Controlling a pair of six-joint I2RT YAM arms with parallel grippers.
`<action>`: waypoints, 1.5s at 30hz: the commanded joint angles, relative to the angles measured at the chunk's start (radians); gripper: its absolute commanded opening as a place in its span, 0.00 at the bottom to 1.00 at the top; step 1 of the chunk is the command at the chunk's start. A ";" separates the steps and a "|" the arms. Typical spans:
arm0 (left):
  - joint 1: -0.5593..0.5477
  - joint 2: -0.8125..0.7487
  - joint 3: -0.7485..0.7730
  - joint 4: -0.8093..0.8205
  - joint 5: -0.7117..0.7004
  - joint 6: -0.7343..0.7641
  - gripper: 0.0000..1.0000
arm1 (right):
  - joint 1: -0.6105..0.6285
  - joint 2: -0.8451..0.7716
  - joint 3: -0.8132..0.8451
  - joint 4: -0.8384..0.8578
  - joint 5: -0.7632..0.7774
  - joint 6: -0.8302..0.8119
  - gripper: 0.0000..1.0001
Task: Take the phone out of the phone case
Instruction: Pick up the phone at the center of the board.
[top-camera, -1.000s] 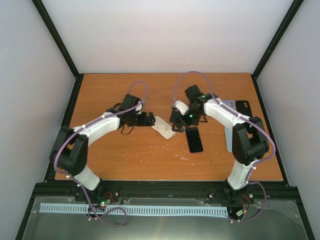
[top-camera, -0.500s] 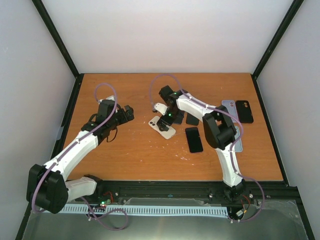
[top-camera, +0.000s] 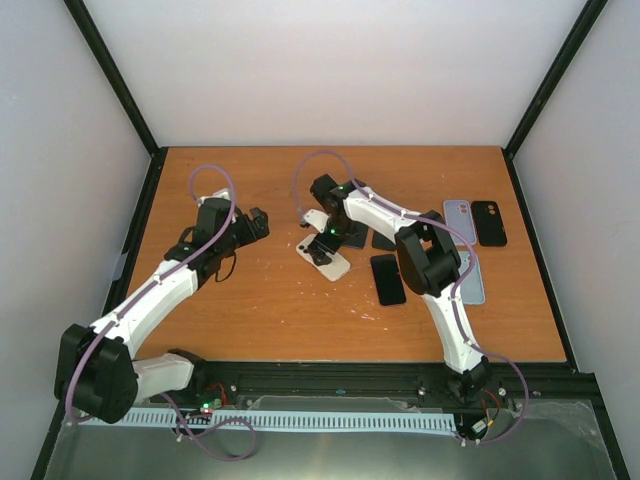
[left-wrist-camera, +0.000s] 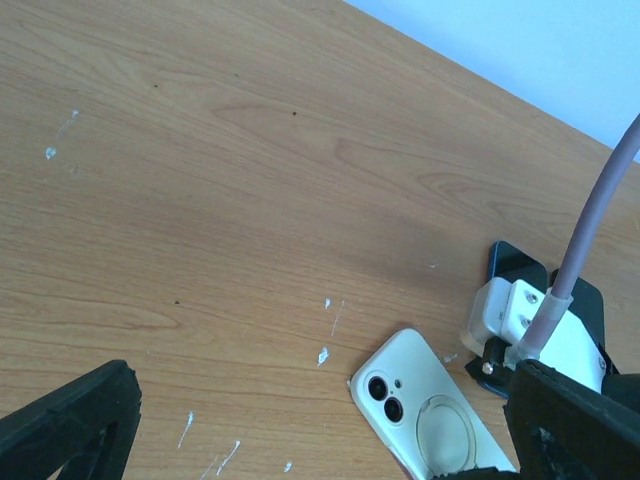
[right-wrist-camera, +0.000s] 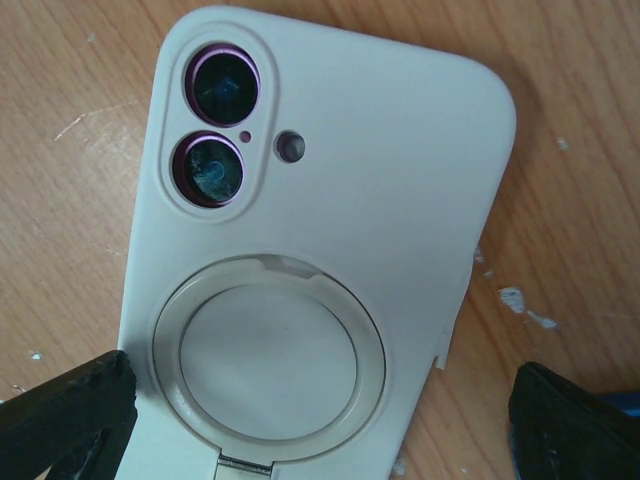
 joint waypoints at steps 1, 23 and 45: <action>0.004 0.016 0.003 0.054 0.007 0.021 0.99 | 0.037 0.001 -0.028 -0.066 0.004 0.015 1.00; 0.005 0.037 -0.002 0.113 0.038 0.050 0.99 | 0.103 -0.017 -0.208 -0.067 0.142 0.145 1.00; 0.004 0.196 0.011 0.196 0.427 0.056 0.87 | -0.203 -0.140 -0.405 0.089 -0.779 0.160 0.32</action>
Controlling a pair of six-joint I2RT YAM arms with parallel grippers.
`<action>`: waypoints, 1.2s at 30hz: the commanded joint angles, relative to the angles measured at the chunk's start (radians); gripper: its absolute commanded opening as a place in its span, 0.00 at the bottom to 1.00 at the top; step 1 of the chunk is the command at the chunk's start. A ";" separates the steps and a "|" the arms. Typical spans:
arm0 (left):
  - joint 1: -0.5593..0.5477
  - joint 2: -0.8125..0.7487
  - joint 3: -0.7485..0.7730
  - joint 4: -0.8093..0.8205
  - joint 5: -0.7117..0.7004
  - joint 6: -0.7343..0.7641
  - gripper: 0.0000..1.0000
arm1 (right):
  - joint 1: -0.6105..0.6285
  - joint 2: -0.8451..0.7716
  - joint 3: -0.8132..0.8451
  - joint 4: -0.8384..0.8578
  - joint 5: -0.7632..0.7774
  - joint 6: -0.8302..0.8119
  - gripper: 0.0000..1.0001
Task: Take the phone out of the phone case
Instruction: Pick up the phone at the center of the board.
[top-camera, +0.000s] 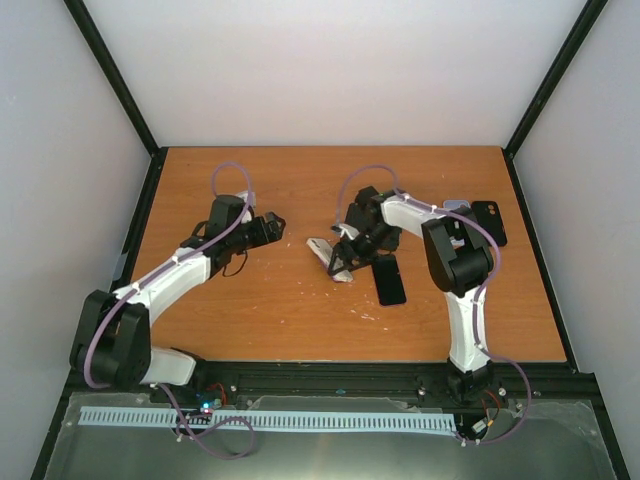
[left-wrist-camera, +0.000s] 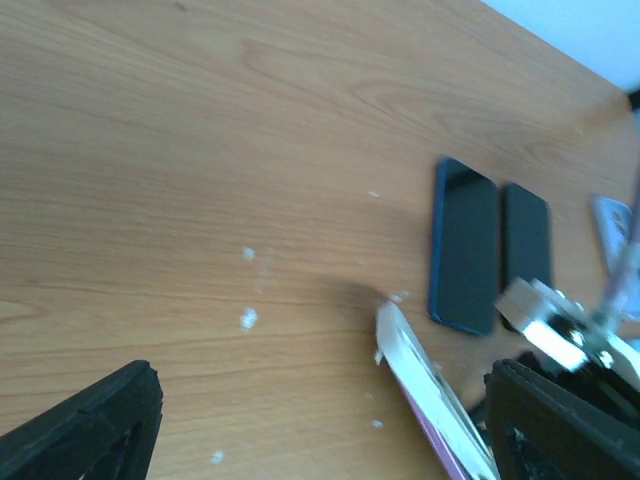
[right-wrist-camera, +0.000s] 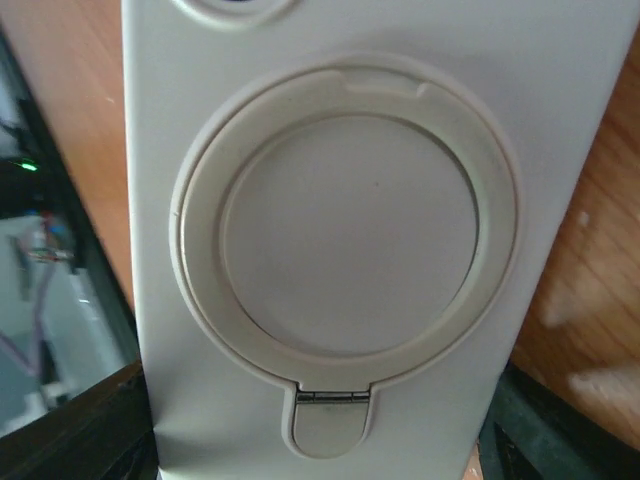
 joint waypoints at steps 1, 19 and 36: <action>0.003 0.050 -0.008 0.122 0.295 0.021 0.86 | -0.066 0.014 -0.065 0.068 -0.304 0.017 0.32; -0.150 0.312 0.105 0.078 0.547 0.011 0.69 | -0.085 0.054 -0.226 0.273 -0.406 0.160 0.34; -0.153 0.378 0.122 0.054 0.512 -0.033 0.47 | -0.089 0.055 -0.240 0.291 -0.426 0.179 0.36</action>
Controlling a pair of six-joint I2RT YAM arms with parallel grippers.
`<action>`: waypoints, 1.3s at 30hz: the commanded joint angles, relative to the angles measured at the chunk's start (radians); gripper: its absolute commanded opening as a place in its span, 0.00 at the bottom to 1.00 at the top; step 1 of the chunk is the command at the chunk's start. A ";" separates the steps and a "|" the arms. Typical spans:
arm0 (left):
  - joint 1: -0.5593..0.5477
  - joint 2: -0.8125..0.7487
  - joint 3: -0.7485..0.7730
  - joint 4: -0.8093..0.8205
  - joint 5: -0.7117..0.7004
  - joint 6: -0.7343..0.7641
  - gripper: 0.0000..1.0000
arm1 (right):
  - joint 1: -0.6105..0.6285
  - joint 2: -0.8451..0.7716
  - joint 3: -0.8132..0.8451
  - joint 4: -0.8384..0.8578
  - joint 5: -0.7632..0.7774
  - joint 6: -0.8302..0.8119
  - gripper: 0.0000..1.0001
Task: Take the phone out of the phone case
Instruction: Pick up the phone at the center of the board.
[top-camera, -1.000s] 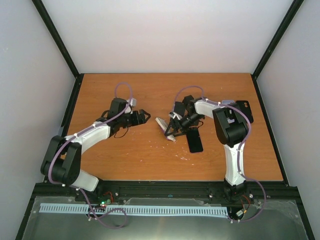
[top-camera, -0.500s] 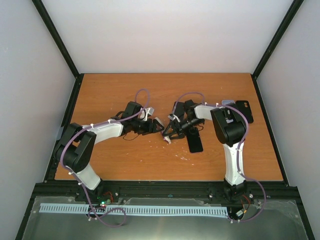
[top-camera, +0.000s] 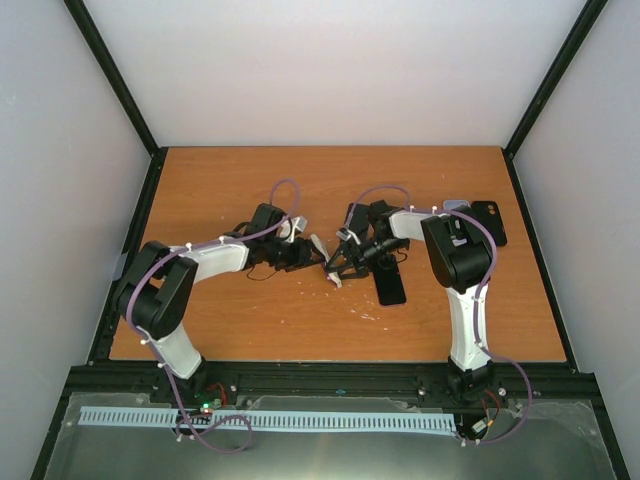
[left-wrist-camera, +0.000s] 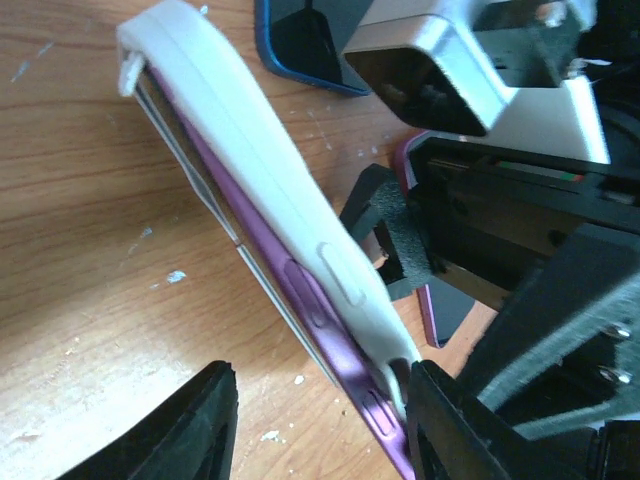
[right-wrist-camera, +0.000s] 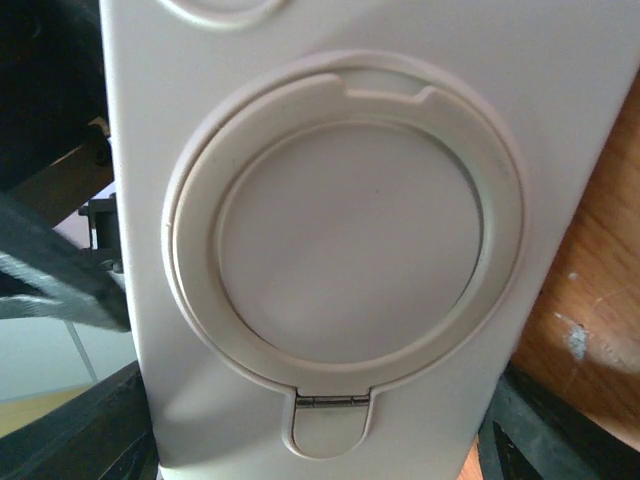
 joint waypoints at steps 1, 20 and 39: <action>-0.003 0.044 0.039 0.000 -0.001 -0.018 0.47 | 0.001 0.030 -0.021 0.006 0.047 0.010 0.36; 0.000 0.044 0.010 -0.235 -0.232 0.059 0.33 | -0.051 0.052 -0.050 0.016 -0.057 0.027 0.39; 0.000 -0.097 -0.008 -0.153 -0.175 0.046 0.55 | -0.047 -0.005 -0.072 0.051 0.035 0.058 0.40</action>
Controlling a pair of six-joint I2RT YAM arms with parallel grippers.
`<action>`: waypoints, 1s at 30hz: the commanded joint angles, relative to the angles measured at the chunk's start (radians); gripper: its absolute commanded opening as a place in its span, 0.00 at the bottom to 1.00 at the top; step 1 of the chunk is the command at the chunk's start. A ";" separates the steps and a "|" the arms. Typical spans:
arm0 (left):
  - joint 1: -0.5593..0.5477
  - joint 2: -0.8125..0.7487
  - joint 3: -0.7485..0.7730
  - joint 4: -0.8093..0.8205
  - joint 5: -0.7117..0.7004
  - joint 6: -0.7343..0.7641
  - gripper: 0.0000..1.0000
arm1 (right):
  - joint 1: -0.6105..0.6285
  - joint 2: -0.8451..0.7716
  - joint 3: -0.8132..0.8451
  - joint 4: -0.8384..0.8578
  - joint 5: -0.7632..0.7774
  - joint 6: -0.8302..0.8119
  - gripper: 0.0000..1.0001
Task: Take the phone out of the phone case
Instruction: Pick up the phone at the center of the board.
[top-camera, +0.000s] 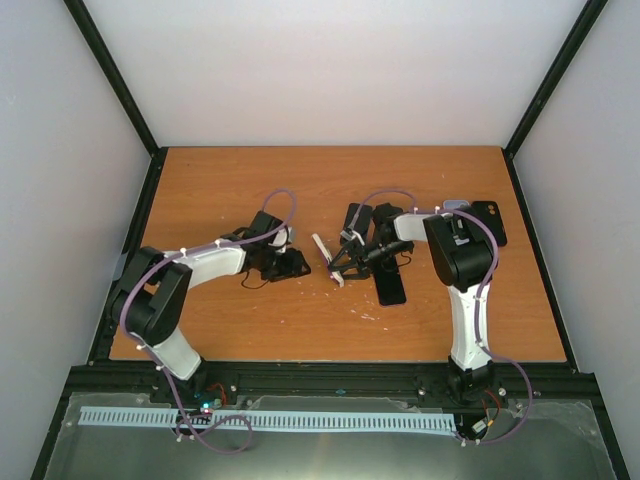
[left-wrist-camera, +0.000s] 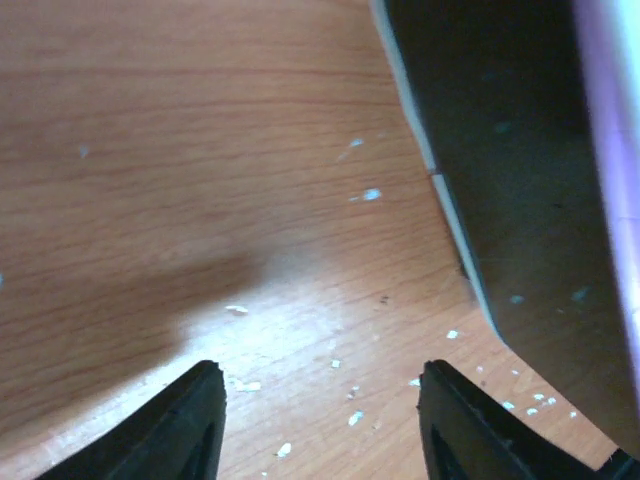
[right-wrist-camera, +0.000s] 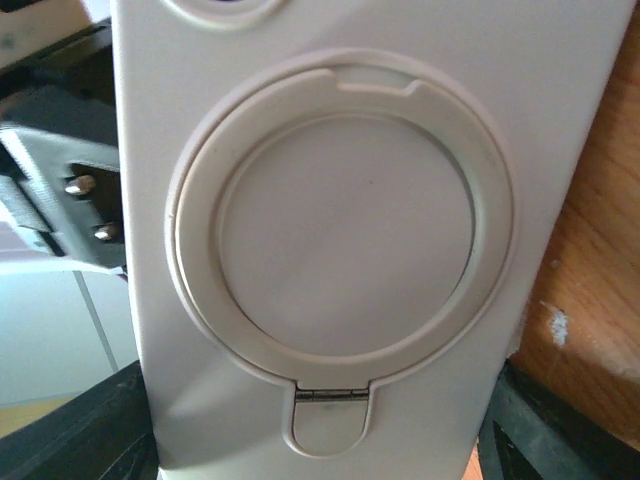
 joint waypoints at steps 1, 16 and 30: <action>0.000 -0.095 0.013 0.087 0.060 -0.002 0.58 | -0.011 -0.011 -0.025 -0.010 0.110 0.051 0.40; -0.012 0.030 0.111 0.181 0.201 -0.008 0.56 | -0.010 0.002 -0.023 -0.009 0.106 0.057 0.40; -0.020 0.102 0.116 0.058 0.171 0.044 0.48 | -0.010 0.016 -0.019 -0.017 0.075 0.047 0.42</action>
